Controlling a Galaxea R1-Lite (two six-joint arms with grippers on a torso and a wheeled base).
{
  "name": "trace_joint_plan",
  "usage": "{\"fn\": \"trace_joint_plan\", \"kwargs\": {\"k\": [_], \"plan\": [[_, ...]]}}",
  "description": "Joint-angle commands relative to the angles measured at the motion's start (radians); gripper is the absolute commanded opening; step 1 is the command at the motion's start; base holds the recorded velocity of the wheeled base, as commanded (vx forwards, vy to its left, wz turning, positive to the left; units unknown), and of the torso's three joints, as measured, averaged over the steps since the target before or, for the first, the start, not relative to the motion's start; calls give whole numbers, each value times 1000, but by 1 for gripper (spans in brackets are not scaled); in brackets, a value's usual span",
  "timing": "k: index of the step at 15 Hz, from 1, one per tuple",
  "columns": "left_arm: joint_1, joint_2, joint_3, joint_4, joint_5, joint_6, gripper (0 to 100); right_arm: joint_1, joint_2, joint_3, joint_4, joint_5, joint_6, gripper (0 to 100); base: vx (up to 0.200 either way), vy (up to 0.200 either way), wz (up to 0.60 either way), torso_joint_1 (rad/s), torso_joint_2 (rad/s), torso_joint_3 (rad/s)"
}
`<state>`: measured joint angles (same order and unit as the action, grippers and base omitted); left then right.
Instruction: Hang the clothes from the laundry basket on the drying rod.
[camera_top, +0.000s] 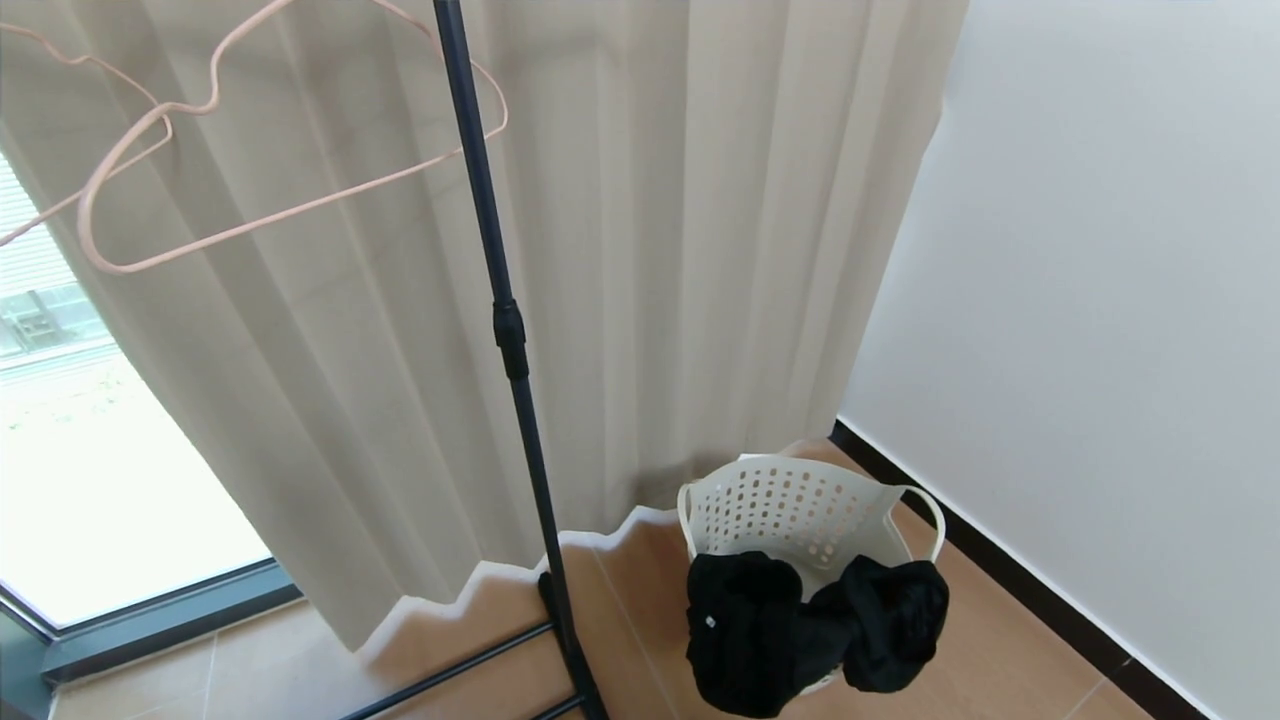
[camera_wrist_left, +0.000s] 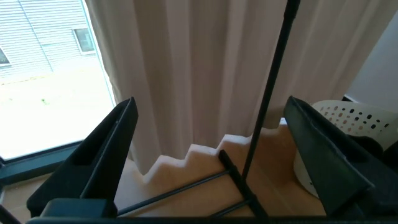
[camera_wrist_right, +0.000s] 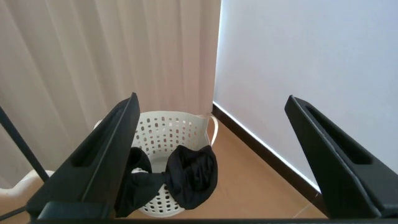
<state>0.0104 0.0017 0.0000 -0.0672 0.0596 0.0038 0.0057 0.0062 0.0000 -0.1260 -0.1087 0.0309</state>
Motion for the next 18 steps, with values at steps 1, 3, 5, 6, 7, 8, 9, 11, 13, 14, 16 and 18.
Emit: {"fn": "trace_joint_plan", "kwargs": {"k": [1, 3, 5, 6, 7, 8, 9, 11, 13, 14, 16, 18], "plan": [[0, 0, 0, 0, 0, 1, 100, 0, 1, 0, 0, 0, 0, 100, 0, 0, 0, -2, 7, -115], [0, 0, 0, 0, 0, -1, 100, 0, 1, 0, 0, 0, 0, 100, 0, 0, 0, -22, 112, -56], [0, 0, 0, 0, 0, -1, 100, 0, 1, 0, 2, 0, 0, 100, 0, 0, 0, -19, 151, -66], [0, 0, 0, 0, 0, -1, 100, 0, 1, 0, 2, 0, 0, 100, 0, 0, 0, -7, 66, -129], [0, 0, 0, 0, 0, -1, 100, 0, 1, 0, 2, 0, 0, 100, 0, 0, 0, -2, 32, -173], [0, 0, 0, 0, 0, -1, 100, 0, 1, 0, 2, 0, 0, 100, 0, 0, 0, -7, 66, -139], [0, 0, 0, 0, 0, -1, 100, 0, 1, 0, 2, 0, 0, 100, 0, 0, 0, -17, 207, 2], [0, 0, 0, 0, 0, -1, 100, 0, 1, 0, 2, 0, 0, 100, 0, 0, 0, -17, 149, -71], [0, 0, 0, 0, 0, -1, 100, 0, 1, 0, 2, 1, 0, 100, 0, 0, 0, 2, 53, -151], [0, 0, 0, 0, 0, -1, 100, 0, 1, 0, 2, 0, 0, 100, 0, 0, 0, -12, 17, -178], [0, 0, 0, 0, 0, -1, 100, 0, 1, 0, 2, 0, 0, 100, 0, 0, 0, 2, 7, -198], [0, 0, 0, 0, 0, -1, 100, 0, 1, 0, 2, 0, 0, 100, 0, 0, 0, -5, 0, -193]]}}
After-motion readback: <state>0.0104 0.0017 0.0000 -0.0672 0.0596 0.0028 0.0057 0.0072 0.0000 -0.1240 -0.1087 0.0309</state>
